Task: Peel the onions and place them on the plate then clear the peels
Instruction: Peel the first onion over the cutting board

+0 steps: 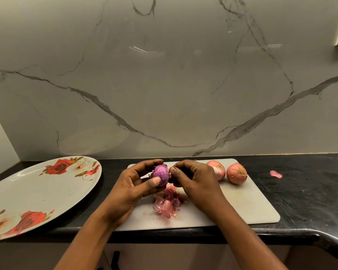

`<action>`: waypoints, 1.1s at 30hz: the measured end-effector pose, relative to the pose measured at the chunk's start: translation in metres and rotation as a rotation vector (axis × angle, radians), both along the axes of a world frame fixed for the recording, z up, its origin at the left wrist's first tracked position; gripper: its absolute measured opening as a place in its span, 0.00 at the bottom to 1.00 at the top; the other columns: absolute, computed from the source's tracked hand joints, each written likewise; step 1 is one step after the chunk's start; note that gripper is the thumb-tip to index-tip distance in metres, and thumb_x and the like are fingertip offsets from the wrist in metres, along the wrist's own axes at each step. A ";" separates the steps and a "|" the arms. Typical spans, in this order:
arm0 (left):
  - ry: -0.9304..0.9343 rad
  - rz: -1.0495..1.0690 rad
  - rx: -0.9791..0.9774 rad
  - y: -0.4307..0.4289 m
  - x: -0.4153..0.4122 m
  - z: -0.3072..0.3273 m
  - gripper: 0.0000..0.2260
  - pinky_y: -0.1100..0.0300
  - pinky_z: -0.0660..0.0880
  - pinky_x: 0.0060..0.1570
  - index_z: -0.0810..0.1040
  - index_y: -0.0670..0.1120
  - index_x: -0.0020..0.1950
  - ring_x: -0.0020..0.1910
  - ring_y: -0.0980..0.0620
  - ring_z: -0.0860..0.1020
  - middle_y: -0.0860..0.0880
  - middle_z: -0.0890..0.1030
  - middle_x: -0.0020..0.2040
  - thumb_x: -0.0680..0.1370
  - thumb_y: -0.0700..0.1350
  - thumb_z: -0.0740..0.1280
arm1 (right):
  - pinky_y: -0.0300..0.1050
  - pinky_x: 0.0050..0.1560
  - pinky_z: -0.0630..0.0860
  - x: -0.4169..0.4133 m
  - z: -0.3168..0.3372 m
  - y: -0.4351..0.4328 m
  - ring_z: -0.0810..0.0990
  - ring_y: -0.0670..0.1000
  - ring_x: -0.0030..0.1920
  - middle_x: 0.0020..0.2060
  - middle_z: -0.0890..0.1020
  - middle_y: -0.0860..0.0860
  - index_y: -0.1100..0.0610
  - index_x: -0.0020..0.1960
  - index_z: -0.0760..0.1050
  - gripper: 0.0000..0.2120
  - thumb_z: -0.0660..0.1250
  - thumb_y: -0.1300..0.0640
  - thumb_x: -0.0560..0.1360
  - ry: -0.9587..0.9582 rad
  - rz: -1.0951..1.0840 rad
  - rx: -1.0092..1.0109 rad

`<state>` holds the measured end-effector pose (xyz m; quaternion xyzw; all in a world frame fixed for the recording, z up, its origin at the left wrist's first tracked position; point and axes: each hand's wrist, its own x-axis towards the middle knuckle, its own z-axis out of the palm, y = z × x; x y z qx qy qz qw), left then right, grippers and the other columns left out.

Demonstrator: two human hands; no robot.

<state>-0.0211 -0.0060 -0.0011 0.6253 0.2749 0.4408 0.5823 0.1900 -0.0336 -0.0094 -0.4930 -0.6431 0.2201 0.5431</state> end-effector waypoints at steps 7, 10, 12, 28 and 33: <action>-0.022 0.013 -0.024 0.001 0.001 0.000 0.22 0.46 0.83 0.60 0.78 0.45 0.72 0.64 0.38 0.83 0.43 0.81 0.68 0.78 0.36 0.71 | 0.53 0.48 0.87 -0.001 0.000 0.001 0.88 0.46 0.45 0.42 0.88 0.48 0.53 0.52 0.84 0.05 0.69 0.55 0.83 0.026 -0.007 -0.055; -0.031 0.023 -0.039 0.001 0.002 0.001 0.21 0.49 0.83 0.58 0.78 0.46 0.72 0.63 0.39 0.84 0.43 0.83 0.66 0.78 0.38 0.70 | 0.54 0.48 0.87 0.000 0.000 0.002 0.89 0.48 0.45 0.42 0.88 0.50 0.52 0.51 0.83 0.05 0.69 0.54 0.83 0.061 -0.013 -0.075; -0.033 0.028 -0.045 0.002 0.002 0.001 0.21 0.49 0.83 0.59 0.78 0.46 0.72 0.64 0.40 0.83 0.43 0.82 0.67 0.79 0.39 0.69 | 0.53 0.48 0.87 -0.001 0.001 0.001 0.89 0.47 0.45 0.42 0.88 0.51 0.53 0.51 0.83 0.05 0.69 0.55 0.83 0.088 -0.010 -0.087; -0.040 0.007 -0.039 0.000 0.002 0.002 0.22 0.50 0.83 0.59 0.77 0.44 0.73 0.64 0.39 0.83 0.43 0.82 0.67 0.78 0.39 0.70 | 0.50 0.53 0.86 -0.001 0.006 -0.005 0.89 0.48 0.50 0.48 0.89 0.46 0.49 0.58 0.86 0.07 0.74 0.53 0.80 0.131 0.104 -0.066; -0.007 0.011 -0.026 -0.001 0.002 0.004 0.23 0.49 0.83 0.59 0.77 0.45 0.73 0.63 0.40 0.84 0.45 0.83 0.67 0.77 0.40 0.72 | 0.50 0.49 0.86 0.002 0.005 -0.003 0.89 0.50 0.45 0.44 0.89 0.48 0.52 0.54 0.88 0.05 0.76 0.57 0.78 0.132 0.104 -0.041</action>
